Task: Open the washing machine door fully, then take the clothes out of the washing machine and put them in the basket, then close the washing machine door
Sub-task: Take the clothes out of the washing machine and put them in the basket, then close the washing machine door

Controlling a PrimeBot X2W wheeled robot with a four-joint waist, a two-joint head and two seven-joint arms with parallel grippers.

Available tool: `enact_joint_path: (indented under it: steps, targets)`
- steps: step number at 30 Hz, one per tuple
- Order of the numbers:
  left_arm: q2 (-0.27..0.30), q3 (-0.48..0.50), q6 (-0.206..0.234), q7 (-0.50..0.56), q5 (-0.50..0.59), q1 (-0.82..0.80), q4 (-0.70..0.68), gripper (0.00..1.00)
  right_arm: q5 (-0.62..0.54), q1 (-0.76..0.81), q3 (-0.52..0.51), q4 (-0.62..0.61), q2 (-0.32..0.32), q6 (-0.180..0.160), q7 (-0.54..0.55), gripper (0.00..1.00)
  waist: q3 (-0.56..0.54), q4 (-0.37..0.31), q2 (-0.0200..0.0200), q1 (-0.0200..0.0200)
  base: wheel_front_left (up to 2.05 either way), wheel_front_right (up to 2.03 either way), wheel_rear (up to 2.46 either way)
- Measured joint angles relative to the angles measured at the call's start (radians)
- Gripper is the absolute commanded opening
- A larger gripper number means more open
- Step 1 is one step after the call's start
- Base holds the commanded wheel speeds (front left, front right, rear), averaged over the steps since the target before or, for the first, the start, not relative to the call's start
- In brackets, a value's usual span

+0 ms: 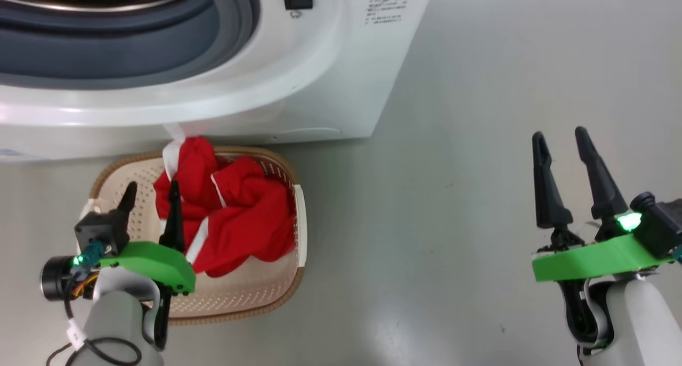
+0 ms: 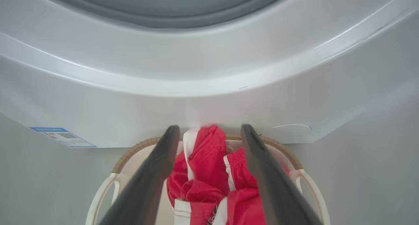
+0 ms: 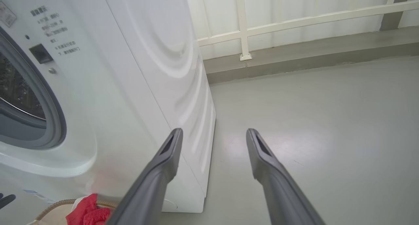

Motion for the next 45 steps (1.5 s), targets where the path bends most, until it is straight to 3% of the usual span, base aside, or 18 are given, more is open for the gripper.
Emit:
enact_joint_path:
  steps: [14, 26, 45]
  targets:
    - [-0.006, 0.011, -0.04, 0.0, -0.002, 0.17, -0.241, 1.0, -0.01, 0.107, 0.009, 0.04, 0.001, 0.0, 0.0, 1.0, -0.175, 0.005, 0.0, 0.0, 0.0, 0.0, 0.0]
    - [-0.006, -0.019, -0.041, 0.0, -0.011, 0.317, -0.453, 1.0, -0.021, 0.197, 0.01, 0.053, 0.003, 0.0, 0.0, 1.0, -0.311, 0.007, 0.0, 0.0, 0.0, 0.0, 0.0]
    - [0.004, -0.016, -0.042, 0.0, -0.04, 0.566, -0.619, 1.0, -0.028, 0.313, -0.021, 0.044, 0.006, 0.0, 0.0, 1.0, -0.415, 0.018, 0.0, 0.0, 0.0, 0.0, 0.0]
